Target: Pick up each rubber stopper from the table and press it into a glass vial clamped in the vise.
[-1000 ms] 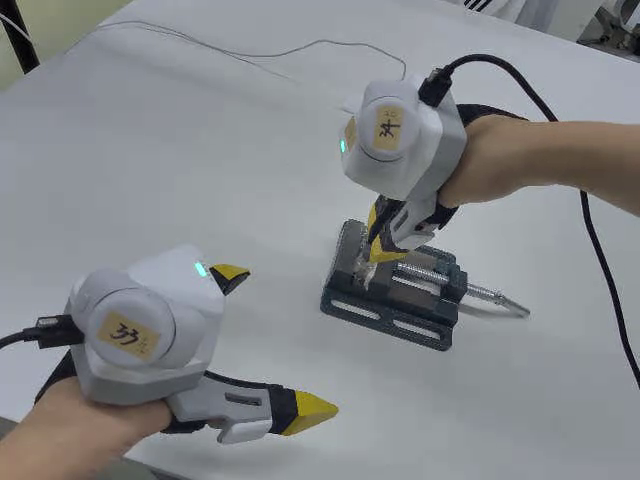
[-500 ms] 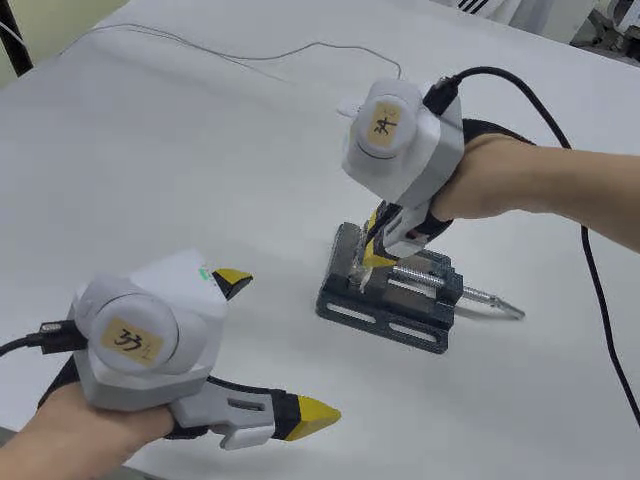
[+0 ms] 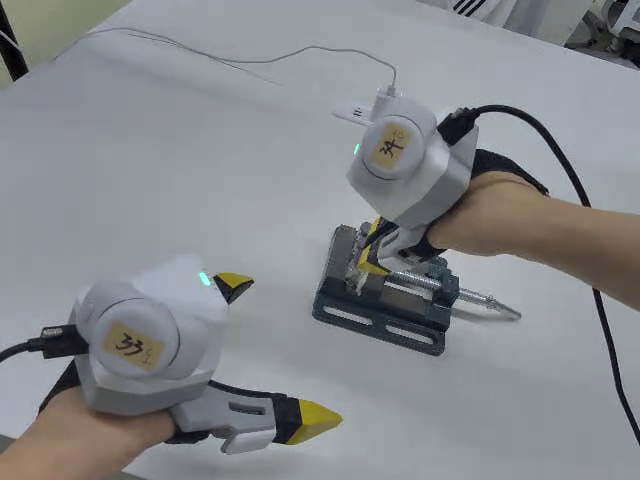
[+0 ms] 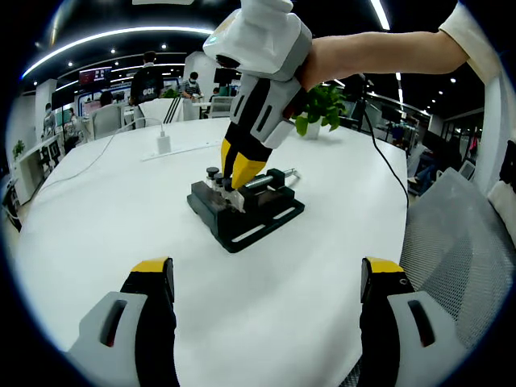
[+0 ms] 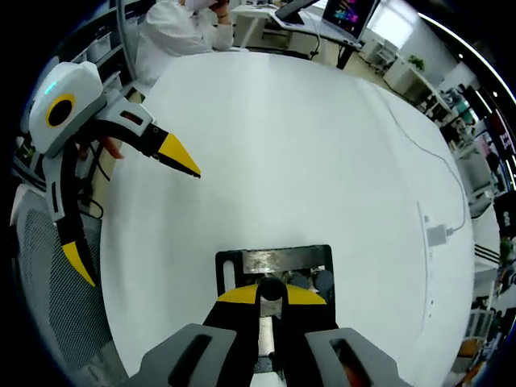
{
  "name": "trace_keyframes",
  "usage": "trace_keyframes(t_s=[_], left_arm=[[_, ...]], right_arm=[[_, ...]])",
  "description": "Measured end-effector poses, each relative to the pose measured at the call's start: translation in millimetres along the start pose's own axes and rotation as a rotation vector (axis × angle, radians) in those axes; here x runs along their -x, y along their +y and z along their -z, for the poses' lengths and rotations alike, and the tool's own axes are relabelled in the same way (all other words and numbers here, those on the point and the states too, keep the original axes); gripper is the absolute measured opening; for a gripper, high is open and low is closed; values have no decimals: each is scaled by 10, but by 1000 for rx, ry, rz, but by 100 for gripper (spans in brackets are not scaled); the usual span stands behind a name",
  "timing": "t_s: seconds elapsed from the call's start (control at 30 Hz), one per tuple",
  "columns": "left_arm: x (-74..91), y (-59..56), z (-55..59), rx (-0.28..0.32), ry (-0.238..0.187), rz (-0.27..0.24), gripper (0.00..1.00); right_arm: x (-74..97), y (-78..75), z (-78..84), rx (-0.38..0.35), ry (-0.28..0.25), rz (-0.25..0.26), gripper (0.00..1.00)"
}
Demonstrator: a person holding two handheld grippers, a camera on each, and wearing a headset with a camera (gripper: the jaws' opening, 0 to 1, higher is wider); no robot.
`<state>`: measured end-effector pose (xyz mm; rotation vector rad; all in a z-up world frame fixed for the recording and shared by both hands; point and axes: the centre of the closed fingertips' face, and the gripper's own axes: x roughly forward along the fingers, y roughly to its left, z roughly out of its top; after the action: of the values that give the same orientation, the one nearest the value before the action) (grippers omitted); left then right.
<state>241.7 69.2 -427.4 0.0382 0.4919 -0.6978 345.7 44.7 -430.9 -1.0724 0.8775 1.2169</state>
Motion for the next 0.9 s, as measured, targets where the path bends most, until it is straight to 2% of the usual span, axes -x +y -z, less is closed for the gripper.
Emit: trace_keyframes(t_s=[0.27,0.43,0.6,0.9], left_arm=[[-8,-1,8,1,0,-2,95],[3,6,8,0,-2,-2,95],[22,23,22,3,-2,-5,95],[49,31,49,6,1,-7,95]], right_arm=[[6,16,1,-26,-43,47,4],[5,23,-8,-21,-45,34,5],[4,27,-9,-34,-75,19,6],[9,43,-36,13,-80,9,7]])
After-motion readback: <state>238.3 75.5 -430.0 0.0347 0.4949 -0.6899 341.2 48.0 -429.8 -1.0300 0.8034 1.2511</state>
